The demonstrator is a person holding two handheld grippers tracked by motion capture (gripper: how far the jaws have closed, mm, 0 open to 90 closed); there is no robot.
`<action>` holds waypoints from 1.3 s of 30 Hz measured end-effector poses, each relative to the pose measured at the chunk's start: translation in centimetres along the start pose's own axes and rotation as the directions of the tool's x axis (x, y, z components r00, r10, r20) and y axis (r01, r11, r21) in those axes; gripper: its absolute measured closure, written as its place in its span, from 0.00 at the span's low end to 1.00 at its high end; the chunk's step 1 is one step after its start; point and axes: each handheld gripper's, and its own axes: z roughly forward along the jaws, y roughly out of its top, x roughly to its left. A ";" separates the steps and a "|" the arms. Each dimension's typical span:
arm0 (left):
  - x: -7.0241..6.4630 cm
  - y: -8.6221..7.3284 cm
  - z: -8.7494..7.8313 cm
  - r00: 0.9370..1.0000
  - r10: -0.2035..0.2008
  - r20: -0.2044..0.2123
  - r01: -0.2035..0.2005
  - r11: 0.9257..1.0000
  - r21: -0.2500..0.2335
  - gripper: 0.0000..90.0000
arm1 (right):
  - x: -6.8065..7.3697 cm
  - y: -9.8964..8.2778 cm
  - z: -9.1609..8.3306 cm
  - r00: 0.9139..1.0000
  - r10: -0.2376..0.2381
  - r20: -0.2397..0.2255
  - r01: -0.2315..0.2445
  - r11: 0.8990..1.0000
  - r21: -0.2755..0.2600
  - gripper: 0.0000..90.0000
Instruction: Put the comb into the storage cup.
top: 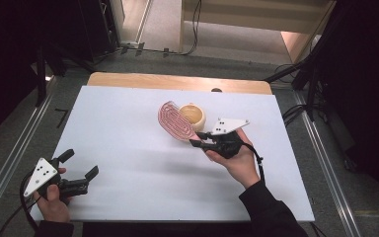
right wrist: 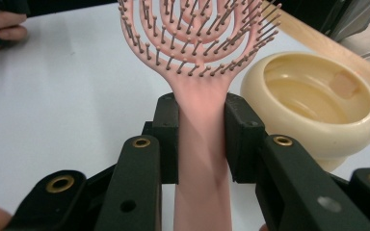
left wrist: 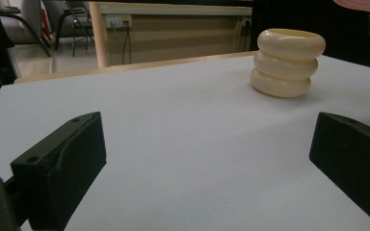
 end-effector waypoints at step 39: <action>0.0 -0.1 0.0 1.000 0.000 0.003 0.000 1.000 0.001 0.00 | -1.2 1.8 1.6 0.998 0.028 0.050 -0.018 0.982 -0.188 0.76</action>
